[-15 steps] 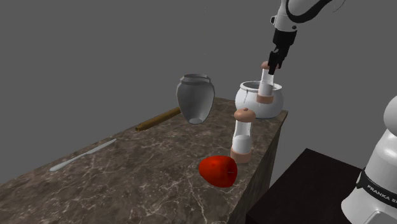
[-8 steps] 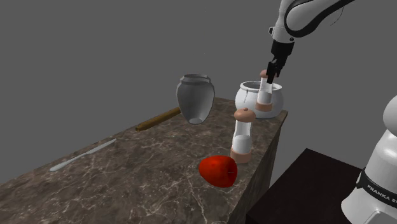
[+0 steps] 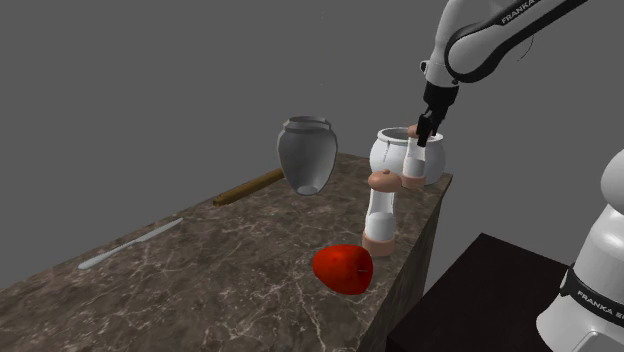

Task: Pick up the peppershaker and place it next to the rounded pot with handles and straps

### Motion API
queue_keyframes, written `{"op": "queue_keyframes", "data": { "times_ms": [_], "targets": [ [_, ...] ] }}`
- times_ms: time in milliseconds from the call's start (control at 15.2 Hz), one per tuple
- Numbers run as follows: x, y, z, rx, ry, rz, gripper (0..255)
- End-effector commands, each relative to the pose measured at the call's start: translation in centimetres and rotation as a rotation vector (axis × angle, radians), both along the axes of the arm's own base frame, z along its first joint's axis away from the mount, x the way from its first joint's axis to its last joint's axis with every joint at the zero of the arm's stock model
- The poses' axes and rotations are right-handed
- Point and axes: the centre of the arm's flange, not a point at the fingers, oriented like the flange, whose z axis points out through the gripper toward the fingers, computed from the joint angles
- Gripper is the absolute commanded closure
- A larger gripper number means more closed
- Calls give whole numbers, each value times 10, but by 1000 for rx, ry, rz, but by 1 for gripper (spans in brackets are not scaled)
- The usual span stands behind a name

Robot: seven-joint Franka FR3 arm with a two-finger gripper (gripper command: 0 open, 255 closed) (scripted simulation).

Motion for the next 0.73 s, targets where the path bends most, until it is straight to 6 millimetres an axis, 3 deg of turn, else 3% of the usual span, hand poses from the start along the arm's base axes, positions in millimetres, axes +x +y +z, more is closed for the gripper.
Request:
{"op": "queue_keyframes", "data": {
  "times_ms": [0,330,660],
  "targets": [
    [0,-1,-10,0,-1,0,255],
    [0,-1,-39,0,-1,0,255],
    [0,-1,-39,0,-1,0,255]
  ]
}}
